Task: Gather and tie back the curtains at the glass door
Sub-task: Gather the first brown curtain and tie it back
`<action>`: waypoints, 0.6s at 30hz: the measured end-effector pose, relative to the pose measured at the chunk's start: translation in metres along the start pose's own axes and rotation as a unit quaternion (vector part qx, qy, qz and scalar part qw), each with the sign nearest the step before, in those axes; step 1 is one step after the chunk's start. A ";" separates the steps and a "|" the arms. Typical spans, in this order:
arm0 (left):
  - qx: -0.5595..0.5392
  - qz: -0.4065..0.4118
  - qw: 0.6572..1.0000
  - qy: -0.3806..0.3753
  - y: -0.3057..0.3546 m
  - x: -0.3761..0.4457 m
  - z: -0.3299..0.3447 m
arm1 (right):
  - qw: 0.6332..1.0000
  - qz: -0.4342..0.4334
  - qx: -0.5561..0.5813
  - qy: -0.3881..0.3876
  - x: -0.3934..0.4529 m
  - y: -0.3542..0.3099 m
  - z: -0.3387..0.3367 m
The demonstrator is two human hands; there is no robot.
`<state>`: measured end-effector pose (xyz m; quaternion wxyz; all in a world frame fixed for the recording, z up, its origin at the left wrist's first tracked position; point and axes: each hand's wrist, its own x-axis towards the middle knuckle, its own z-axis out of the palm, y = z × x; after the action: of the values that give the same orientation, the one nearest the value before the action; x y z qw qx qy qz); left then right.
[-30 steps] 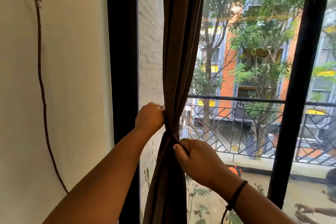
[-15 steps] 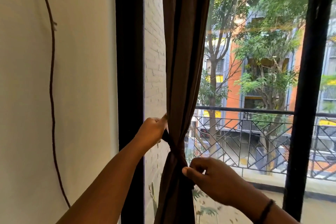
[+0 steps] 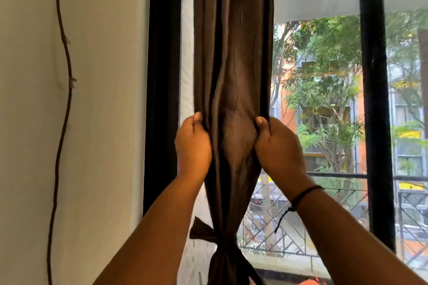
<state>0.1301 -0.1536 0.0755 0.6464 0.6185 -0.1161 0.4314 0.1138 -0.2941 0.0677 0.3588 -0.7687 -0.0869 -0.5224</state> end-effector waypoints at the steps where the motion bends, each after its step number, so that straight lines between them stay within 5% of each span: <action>1: 0.014 0.005 0.999 0.040 -0.007 0.004 -0.006 | 1.000 0.016 -0.009 0.015 -0.003 0.010 -0.001; 5: 0.045 0.014 0.993 0.107 -0.022 0.031 -0.030 | 0.986 0.134 -0.010 0.095 0.003 0.057 -0.015; 8: 0.050 0.007 0.993 0.103 -0.024 0.038 -0.028 | 0.988 0.132 0.007 0.080 0.016 0.066 -0.020; 13: 0.052 -0.006 0.994 -0.096 -0.062 -0.010 0.007 | 0.988 0.023 0.138 -0.071 -0.029 0.054 0.020; 18: -0.026 -0.120 0.968 -0.218 -0.122 -0.076 0.001 | 0.962 0.121 0.200 -0.141 -0.097 0.081 0.054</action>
<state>0.1703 -0.1686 -0.0613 0.6683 0.6901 -0.1906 0.2023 0.1525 -0.2948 -0.0638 0.5500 -0.7518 -0.1454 -0.3334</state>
